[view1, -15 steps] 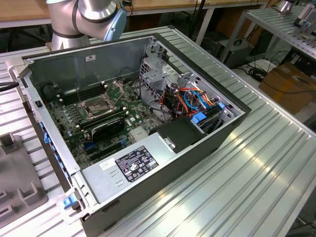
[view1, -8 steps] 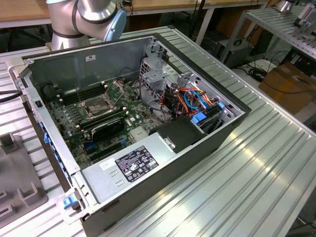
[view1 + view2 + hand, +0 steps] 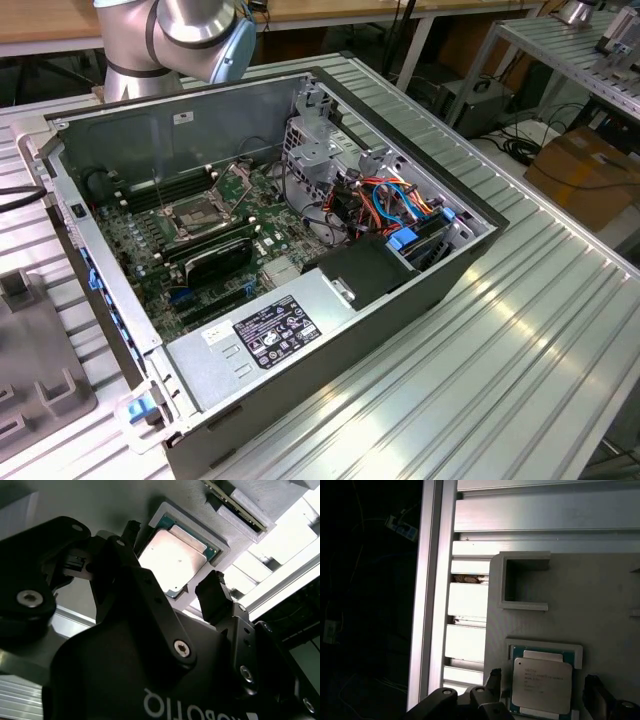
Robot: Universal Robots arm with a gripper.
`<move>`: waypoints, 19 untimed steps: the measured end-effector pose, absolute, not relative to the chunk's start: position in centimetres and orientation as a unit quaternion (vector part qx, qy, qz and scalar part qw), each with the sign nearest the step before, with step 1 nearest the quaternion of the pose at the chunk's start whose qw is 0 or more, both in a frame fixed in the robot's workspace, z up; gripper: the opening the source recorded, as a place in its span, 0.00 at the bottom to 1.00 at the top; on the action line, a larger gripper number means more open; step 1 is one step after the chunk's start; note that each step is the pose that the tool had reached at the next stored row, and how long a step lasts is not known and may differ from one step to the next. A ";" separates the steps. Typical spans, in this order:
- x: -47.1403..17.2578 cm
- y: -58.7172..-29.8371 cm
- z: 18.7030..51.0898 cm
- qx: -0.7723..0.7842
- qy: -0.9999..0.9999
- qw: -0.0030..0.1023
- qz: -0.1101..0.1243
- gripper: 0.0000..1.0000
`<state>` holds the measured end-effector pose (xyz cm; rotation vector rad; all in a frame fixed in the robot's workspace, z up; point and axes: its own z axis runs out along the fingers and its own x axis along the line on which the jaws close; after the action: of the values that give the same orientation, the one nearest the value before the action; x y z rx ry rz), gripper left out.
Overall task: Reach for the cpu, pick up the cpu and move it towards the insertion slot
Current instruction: 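Pick up the cpu and move it towards the insertion slot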
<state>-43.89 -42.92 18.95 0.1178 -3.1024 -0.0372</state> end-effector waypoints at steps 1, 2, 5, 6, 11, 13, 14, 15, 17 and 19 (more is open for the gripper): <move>-43.9 -42.9 18.9 0.038 -0.999 0.018 -0.012 0.74; -43.9 -42.9 18.9 0.038 -0.999 0.018 -0.012 0.74; -43.9 -42.7 18.9 0.038 -0.999 0.018 -0.012 0.74; -43.9 -42.7 18.9 0.038 -0.999 0.018 -0.012 0.74; -43.9 -42.6 18.8 0.038 -0.999 0.018 -0.012 0.74; -43.9 -42.6 18.8 0.038 -0.999 0.018 -0.012 0.65; -43.9 -42.6 18.8 0.038 -0.999 0.018 -0.011 0.65; -43.9 -42.6 18.8 0.038 -0.999 0.018 -0.011 0.65; -43.9 -42.6 18.8 0.038 -0.999 0.018 -0.011 0.64; -43.9 -42.6 18.8 0.038 -0.999 0.018 -0.011 0.55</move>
<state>-43.89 -42.62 18.76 0.1175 -3.1023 -0.0351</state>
